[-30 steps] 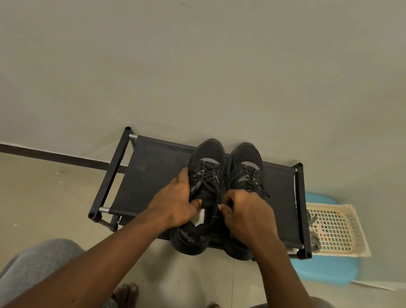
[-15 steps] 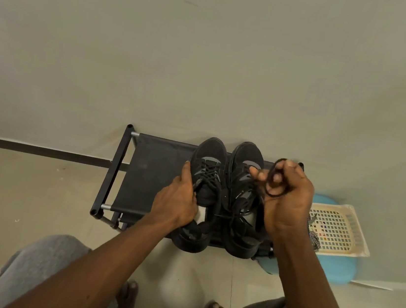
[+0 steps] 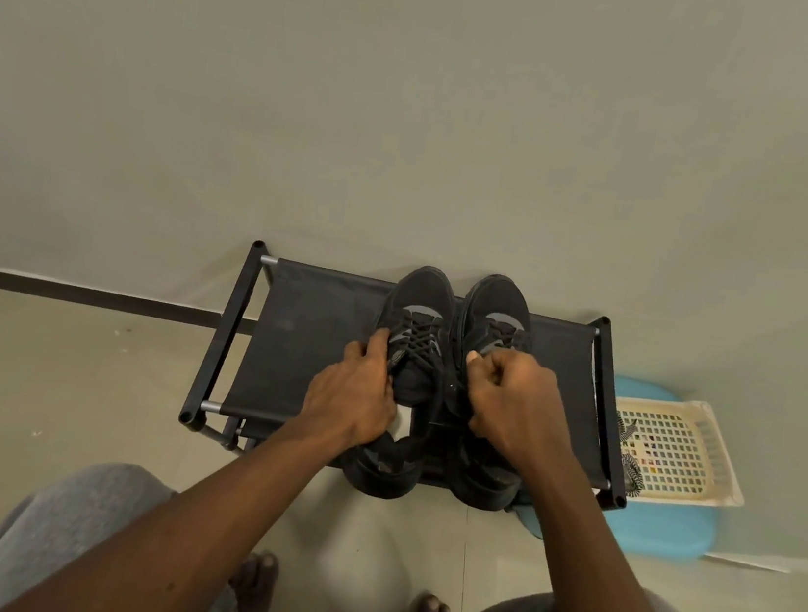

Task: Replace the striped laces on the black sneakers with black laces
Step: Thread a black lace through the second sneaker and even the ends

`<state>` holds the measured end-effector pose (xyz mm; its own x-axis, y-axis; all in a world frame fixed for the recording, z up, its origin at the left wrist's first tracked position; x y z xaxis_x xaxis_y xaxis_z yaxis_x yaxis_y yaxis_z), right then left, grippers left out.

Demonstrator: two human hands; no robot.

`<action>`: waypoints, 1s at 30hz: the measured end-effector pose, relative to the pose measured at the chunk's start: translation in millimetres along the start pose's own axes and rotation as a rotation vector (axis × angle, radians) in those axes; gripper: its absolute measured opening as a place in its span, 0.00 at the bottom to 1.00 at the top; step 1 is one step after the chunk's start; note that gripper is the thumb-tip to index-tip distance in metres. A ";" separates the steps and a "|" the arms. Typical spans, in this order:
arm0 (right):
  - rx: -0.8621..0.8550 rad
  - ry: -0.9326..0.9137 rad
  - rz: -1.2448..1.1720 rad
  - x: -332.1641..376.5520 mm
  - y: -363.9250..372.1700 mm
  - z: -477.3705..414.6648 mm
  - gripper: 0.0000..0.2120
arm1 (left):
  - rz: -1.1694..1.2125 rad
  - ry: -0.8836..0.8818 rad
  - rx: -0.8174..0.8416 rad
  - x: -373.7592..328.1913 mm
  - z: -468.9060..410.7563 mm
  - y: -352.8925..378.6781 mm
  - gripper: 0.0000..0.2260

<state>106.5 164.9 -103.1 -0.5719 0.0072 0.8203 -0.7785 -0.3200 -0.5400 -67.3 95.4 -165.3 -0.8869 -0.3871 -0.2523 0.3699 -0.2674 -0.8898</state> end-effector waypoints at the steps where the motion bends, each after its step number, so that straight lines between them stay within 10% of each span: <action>1: -0.012 -0.008 0.038 -1.5 1.7 -2.2 0.19 | 0.001 0.000 0.001 -0.1 -0.2 0.4 0.31; 11: 0.055 0.020 0.420 -6.6 15.0 -5.1 0.11 | -0.002 -0.004 0.006 -1.0 -2.0 1.7 0.31; 30: 0.139 0.055 0.058 -9.4 27.0 -10.9 0.07 | 0.005 0.012 0.044 -1.9 -3.0 0.6 0.32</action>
<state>88.0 166.6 -127.5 -0.6315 0.0357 0.7746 -0.7024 -0.4494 -0.5519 -66.3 98.6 -166.4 -0.8884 -0.3774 -0.2613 0.3854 -0.3040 -0.8712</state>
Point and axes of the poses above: each hand's wrist, its own z-axis away from the middle knuckle, its own y-axis out of the palm, x = y × z, the point moved 8 cm from there along -z, towards the middle knuckle, and after that the axes turned 15 degrees about -z, right-handed, at the moved point
